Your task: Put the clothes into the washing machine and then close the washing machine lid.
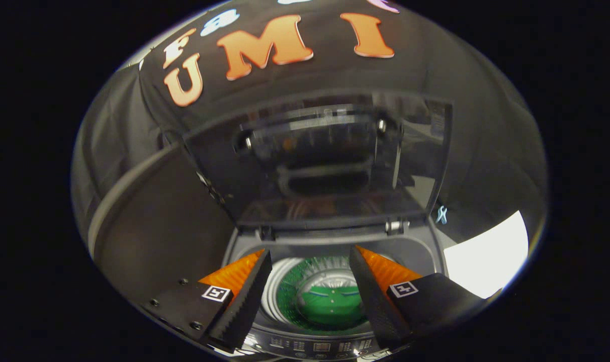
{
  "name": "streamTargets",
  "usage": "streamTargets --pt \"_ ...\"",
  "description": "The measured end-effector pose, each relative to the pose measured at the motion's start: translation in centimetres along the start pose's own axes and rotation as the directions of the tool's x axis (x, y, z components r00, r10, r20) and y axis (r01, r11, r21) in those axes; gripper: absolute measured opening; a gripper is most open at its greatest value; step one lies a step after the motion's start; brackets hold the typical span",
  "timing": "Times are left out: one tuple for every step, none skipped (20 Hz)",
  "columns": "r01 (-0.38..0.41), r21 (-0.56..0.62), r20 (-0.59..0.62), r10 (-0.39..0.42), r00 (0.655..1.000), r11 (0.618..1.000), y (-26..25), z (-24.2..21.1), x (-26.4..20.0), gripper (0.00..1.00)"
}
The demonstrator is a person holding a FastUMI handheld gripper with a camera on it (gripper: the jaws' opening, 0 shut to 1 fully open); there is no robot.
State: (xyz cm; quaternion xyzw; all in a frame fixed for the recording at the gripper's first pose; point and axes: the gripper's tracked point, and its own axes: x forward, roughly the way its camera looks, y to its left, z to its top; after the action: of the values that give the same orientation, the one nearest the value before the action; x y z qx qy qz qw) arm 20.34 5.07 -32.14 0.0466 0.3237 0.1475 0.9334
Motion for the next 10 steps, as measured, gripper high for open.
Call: streamTargets --pt "-0.006 0.001 0.042 0.006 0.999 1.000 0.5 2.3 -1.1 0.99" --pt "-0.013 -0.003 0.081 0.013 0.997 1.000 1.4 4.7 -2.2 0.99" --pt "-0.017 -0.010 0.118 0.018 0.993 1.000 2.0 6.7 -3.1 0.99" --pt "-0.017 -0.017 0.154 0.020 0.988 1.000 2.3 8.6 -3.8 0.99" --pt "-0.018 -0.026 0.186 0.022 0.982 1.000 2.5 10.4 -4.4 0.99" --pt "-0.013 -0.038 0.225 0.022 0.974 0.999 2.6 12.3 -4.6 0.99" --pt "0.008 -0.061 0.252 0.008 0.968 0.998 2.2 14.1 -4.8 0.99" --pt "0.025 -0.075 0.272 -0.004 0.962 0.997 1.7 15.5 -4.8 0.99" --pt "0.035 -0.084 0.279 -0.010 0.960 0.996 1.7 16.6 -4.6 0.98" --pt "0.035 -0.088 0.281 -0.009 0.960 0.995 1.8 17.4 -4.2 0.98"
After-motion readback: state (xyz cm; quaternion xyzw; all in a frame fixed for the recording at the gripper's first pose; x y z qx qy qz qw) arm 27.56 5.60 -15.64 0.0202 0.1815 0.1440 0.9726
